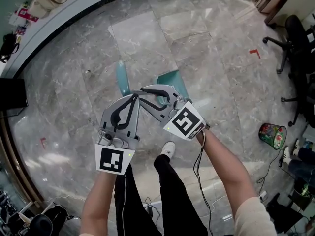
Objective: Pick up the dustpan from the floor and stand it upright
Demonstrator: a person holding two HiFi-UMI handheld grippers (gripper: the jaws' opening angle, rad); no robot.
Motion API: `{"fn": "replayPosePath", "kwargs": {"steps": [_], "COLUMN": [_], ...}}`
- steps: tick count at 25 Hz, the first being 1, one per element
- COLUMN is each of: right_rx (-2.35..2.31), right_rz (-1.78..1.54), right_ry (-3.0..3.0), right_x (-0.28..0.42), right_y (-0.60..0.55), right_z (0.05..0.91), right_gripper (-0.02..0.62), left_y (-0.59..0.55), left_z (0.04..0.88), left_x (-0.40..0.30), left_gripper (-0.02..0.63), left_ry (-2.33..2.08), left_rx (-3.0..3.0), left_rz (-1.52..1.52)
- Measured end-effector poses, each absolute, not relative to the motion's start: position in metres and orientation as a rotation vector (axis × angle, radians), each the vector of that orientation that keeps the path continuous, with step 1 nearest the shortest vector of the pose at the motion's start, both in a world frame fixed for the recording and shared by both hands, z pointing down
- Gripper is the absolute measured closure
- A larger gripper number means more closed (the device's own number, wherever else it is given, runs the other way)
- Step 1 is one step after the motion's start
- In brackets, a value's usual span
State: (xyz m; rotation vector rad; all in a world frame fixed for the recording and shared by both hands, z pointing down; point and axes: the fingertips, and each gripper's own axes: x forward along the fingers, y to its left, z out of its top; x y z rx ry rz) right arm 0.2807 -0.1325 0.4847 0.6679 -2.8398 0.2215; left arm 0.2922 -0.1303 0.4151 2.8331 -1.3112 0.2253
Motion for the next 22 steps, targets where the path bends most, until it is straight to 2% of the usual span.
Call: {"fn": "replayPosePath", "kwargs": {"steps": [4, 8, 10, 12, 14, 22], "right_rx": [0.892, 1.210, 1.336, 1.433, 1.495, 1.637], "right_rz": [0.244, 0.307, 0.321, 0.311, 0.293, 0.316], "right_ry": [-2.842, -2.835, -2.817, -2.808, -2.795, -2.779], "right_x": [0.311, 0.347, 0.360, 0.371, 0.382, 0.392], "right_y": [-0.130, -0.119, -0.104, -0.082, -0.057, 0.057], "right_z": [0.450, 0.392, 0.357, 0.315, 0.273, 0.126], "right_gripper": [0.499, 0.500, 0.502, 0.553, 0.577, 0.577], "left_y": [-0.116, -0.099, -0.087, -0.071, -0.053, 0.053], "left_z": [0.398, 0.354, 0.324, 0.290, 0.255, 0.114], "left_x": [0.285, 0.275, 0.269, 0.267, 0.271, 0.269], "left_gripper": [0.595, 0.595, 0.595, 0.595, 0.595, 0.595], "left_ry": [-1.277, -1.291, -1.310, -1.315, -1.298, -1.184], "left_rx": [2.827, 2.813, 2.796, 2.790, 2.810, 2.938], "left_rz": [0.262, 0.165, 0.105, 0.059, 0.033, 0.056]}}
